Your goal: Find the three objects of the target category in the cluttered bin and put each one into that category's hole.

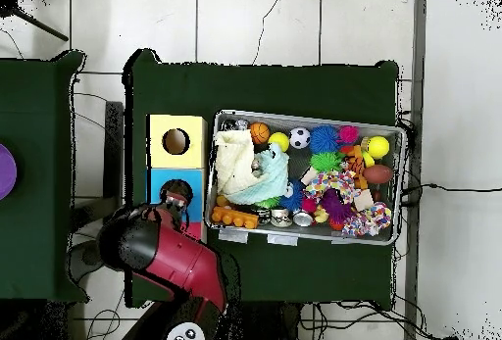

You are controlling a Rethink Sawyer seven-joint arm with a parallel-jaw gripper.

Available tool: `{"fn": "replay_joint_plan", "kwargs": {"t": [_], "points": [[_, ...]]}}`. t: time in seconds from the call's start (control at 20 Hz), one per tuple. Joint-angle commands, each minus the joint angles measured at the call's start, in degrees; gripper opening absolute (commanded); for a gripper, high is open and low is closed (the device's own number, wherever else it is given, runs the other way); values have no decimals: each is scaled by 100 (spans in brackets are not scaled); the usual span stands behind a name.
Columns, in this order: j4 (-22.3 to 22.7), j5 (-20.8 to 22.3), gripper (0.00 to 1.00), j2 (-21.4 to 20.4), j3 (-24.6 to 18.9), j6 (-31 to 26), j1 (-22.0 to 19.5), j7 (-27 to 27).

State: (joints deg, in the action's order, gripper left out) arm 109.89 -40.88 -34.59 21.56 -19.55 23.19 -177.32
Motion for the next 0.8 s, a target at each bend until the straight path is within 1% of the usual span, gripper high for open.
{"fn": "replay_joint_plan", "kwargs": {"t": [0.05, 0.25, 0.6, 0.7, 0.8], "points": [[-737, -411, 0, 1287, -467, 742, -305, -1111], [-833, -400, 0, 1275, -490, 606, -369, -1046], [-1314, -343, 0, 1536, -187, 174, -306, -1117], [-1368, -337, 0, 1546, -208, 144, -351, -1074], [-1478, -330, 0, 1597, -140, 40, -334, -1108]]}}
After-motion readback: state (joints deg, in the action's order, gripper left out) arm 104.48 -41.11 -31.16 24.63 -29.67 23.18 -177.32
